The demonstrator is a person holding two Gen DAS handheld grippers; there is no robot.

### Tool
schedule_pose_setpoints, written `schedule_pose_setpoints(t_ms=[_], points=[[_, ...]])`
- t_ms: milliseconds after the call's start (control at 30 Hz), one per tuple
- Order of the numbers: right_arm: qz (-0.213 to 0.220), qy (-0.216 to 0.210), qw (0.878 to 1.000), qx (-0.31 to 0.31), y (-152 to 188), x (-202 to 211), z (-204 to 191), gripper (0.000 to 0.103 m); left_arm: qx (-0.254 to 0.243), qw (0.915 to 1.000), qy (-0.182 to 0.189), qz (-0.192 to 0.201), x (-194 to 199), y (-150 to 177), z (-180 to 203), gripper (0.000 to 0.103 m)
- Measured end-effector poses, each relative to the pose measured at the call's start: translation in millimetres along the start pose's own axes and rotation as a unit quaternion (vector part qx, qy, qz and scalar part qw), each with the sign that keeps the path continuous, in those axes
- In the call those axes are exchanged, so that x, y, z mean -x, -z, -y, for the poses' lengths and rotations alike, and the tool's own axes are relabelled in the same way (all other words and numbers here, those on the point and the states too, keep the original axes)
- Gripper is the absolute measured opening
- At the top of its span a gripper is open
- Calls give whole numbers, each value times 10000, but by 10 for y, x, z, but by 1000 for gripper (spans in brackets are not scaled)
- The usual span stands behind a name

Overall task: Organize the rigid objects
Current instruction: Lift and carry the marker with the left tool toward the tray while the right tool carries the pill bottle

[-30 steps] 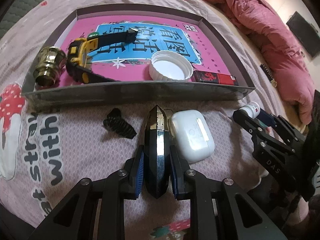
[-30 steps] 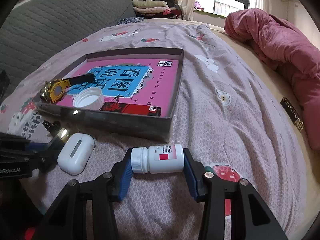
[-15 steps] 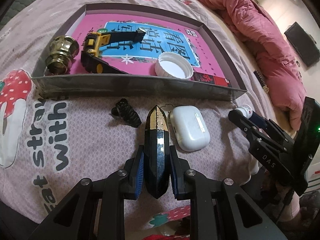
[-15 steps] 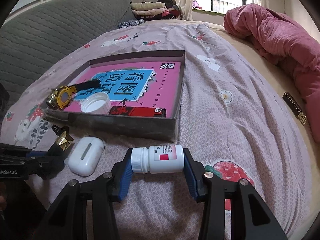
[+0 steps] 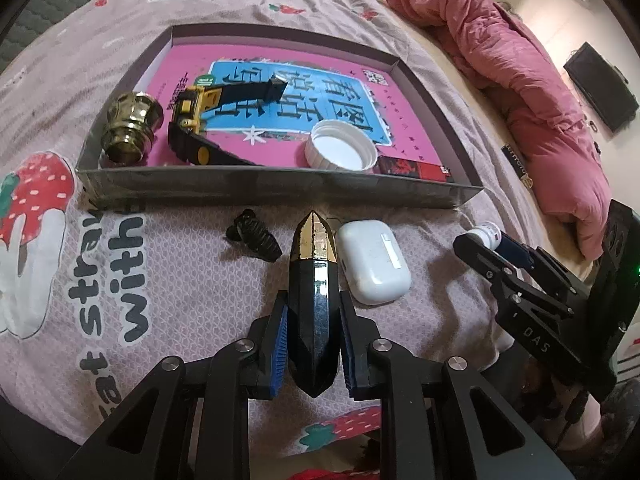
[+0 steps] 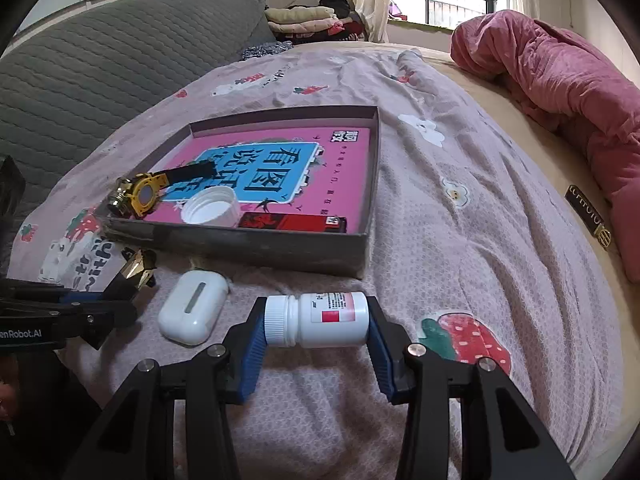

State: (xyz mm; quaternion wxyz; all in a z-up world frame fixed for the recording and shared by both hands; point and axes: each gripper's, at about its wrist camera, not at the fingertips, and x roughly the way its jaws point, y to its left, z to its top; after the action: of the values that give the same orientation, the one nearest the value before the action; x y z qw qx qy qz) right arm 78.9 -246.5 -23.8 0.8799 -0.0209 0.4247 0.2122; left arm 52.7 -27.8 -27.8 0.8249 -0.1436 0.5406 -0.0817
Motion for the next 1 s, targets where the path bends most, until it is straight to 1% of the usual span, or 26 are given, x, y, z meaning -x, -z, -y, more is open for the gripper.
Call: schedule_pose_setpoints(t_ms=[267, 433, 1000], points=[[83, -93, 9997, 186, -26, 91, -184, 46, -62, 9999, -16, 121, 88, -9, 30, 23], [140, -94, 9994, 298, -38, 133, -273, 46, -52, 9998, 45, 179, 145, -13, 31, 23], [452, -57, 9979, 462, -106, 297, -394, 46, -224, 9986, -92, 464, 295, -25, 71, 23]])
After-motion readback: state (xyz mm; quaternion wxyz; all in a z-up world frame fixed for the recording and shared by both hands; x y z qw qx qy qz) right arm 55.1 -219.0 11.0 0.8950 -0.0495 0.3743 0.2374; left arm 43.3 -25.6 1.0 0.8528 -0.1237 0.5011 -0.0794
